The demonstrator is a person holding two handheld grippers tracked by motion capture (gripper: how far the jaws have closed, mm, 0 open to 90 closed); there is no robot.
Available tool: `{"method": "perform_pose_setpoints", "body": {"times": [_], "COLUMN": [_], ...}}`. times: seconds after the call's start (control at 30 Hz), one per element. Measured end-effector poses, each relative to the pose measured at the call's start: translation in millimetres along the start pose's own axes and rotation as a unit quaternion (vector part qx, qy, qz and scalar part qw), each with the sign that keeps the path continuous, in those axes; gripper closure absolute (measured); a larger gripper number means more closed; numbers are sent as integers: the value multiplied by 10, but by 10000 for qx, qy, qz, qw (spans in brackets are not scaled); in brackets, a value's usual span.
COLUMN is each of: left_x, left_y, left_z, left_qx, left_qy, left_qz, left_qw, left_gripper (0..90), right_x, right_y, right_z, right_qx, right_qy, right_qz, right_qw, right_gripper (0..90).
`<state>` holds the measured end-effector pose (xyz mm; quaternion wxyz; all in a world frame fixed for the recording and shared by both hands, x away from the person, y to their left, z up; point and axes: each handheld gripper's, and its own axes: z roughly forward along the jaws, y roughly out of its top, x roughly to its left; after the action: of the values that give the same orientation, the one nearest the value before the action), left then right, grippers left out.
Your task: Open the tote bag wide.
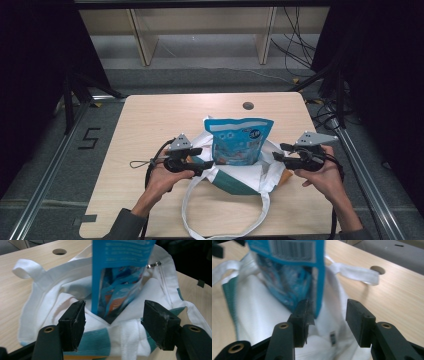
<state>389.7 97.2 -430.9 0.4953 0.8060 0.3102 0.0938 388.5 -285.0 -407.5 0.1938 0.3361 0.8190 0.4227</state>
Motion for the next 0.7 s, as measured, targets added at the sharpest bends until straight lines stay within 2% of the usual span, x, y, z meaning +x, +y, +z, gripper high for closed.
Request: {"method": "perform_pose_setpoints", "body": {"times": [0.03,0.07,0.1,0.13,0.2,0.27,0.37,0.43,0.5,0.57,0.6,0.67,0.7], "left_x": [-23,-42,-47,-56,-63,-83,-96,-98,-96,-77,-76,-61,-58], "left_y": [-9,-12,-14,-17,-23,-36,-74,-114,-157,-202,-215,-283,-322], "left_z": [18,30,38,49,71,105,186,228,254,264,271,308,337], "left_qx": [41,75,88,88,94,117,246,396,480,526,542,742,733], "left_qy": [44,119,99,49,-21,29,-26,-9,-34,-82,-81,-65,-1], "left_qz": [68,129,195,136,175,118,179,304,358,340,344,496,540], "left_qw": [10000,9998,9997,9999,9998,9999,9995,9988,9982,9980,9979,9960,9959], "left_gripper": [355,366,376,387,405,406,396,381,367,376,376,427,474], "right_x": [-15,-6,-9,-20,-9,-16,-68,-78,-99,-109,-120,-143,-142], "right_y": [16,30,49,58,74,91,105,106,102,94,86,78,74], "right_z": [6,9,7,28,55,107,226,290,332,354,382,412,428], "right_qx": [-23,-17,79,5,70,193,258,255,378,378,443,415,489], "right_qy": [-71,-118,-104,-168,-131,-157,-243,-241,-214,-232,-153,-163,-144], "right_qz": [20,155,220,178,218,129,11,41,68,10,92,75,177], "right_qw": [10000,9998,9997,9997,9997,9996,9994,9994,9990,9990,9989,9990,9985], "right_gripper": [541,535,530,530,532,534,534,534,534,533,532,530,530]}}
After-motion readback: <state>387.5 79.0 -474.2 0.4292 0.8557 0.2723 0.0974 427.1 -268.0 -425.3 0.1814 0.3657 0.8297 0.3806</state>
